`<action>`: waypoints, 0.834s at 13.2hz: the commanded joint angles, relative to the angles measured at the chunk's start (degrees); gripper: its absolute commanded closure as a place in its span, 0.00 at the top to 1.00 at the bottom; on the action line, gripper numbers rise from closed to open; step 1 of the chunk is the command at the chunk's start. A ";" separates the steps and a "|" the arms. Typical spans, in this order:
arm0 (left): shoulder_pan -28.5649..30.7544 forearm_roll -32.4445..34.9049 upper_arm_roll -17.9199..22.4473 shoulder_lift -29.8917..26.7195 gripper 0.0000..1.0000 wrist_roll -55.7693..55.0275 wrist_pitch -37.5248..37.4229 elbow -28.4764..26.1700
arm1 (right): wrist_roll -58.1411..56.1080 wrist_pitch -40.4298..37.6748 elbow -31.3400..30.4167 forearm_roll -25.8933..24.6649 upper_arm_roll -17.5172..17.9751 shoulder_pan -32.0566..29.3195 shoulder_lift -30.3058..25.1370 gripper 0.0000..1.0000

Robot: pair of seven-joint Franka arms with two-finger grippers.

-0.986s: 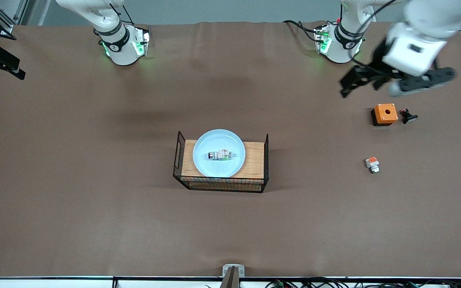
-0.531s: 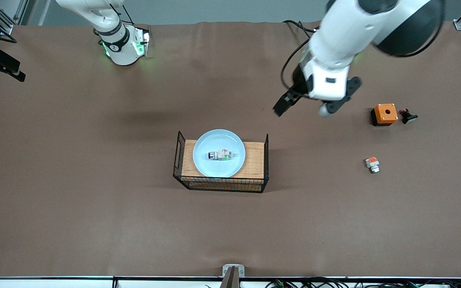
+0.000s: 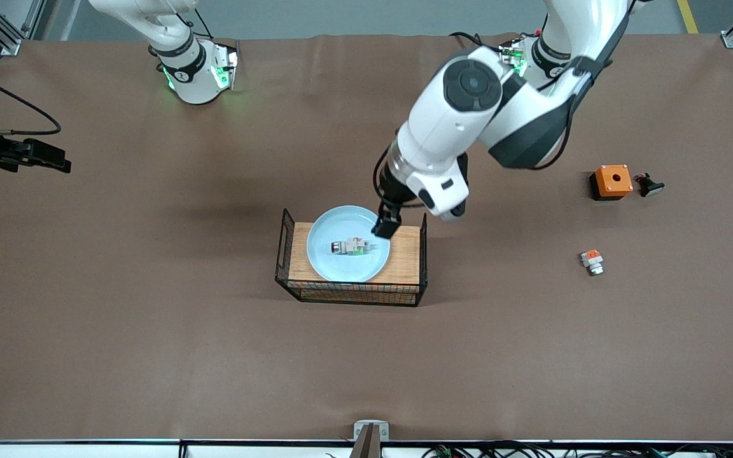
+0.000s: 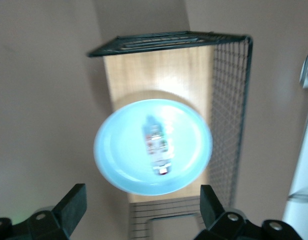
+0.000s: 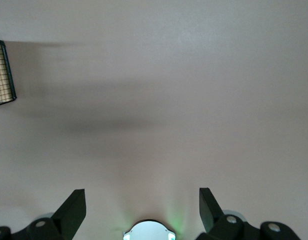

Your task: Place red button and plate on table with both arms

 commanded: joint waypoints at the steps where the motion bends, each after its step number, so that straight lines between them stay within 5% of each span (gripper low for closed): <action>1: -4.97 0.83 5.21 4.01 1.00 -8.57 4.23 3.15 | -2.36 -0.32 1.93 -0.59 -0.02 -1.94 4.05 1.00; 11: -9.64 0.83 6.02 11.14 1.00 -10.70 6.10 4.64 | -1.40 0.38 2.20 0.37 0.06 -3.00 5.11 1.00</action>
